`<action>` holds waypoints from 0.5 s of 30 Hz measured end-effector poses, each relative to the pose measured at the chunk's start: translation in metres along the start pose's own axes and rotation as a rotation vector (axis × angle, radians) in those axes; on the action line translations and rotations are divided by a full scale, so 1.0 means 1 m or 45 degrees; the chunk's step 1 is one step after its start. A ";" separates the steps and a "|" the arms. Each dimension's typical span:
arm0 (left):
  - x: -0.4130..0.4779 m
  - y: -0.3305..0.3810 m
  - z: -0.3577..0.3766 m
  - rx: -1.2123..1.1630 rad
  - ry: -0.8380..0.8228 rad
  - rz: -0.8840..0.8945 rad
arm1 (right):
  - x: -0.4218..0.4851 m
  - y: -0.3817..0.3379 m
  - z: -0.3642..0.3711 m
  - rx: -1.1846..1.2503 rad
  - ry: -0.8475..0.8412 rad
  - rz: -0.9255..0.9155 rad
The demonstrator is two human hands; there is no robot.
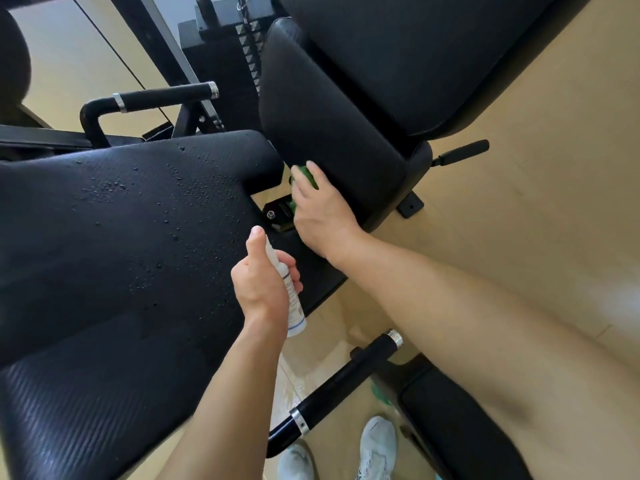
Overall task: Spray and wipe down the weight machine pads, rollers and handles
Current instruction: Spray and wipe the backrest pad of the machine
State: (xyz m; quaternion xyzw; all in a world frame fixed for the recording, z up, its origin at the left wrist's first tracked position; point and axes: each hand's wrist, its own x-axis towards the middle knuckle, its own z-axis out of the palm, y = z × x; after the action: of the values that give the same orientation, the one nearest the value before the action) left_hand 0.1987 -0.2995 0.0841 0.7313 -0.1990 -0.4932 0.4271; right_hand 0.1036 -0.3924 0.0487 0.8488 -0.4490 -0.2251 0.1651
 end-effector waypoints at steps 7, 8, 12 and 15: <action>-0.007 0.003 -0.002 -0.020 -0.049 -0.026 | -0.051 -0.004 0.016 -0.285 -0.116 -0.306; -0.007 0.002 -0.004 -0.020 -0.056 -0.028 | -0.059 0.000 0.016 -0.290 -0.099 -0.332; -0.010 0.000 -0.014 -0.018 -0.060 -0.065 | -0.097 0.023 0.021 -0.352 -0.093 -0.494; -0.015 0.000 -0.016 -0.024 -0.068 -0.081 | -0.122 0.042 0.011 -0.126 0.227 -0.368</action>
State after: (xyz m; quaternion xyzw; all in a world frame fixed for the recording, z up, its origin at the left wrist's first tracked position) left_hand 0.2071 -0.2823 0.0950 0.7197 -0.1825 -0.5277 0.4125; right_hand 0.0083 -0.3136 0.0881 0.9119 -0.2942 -0.1923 0.2119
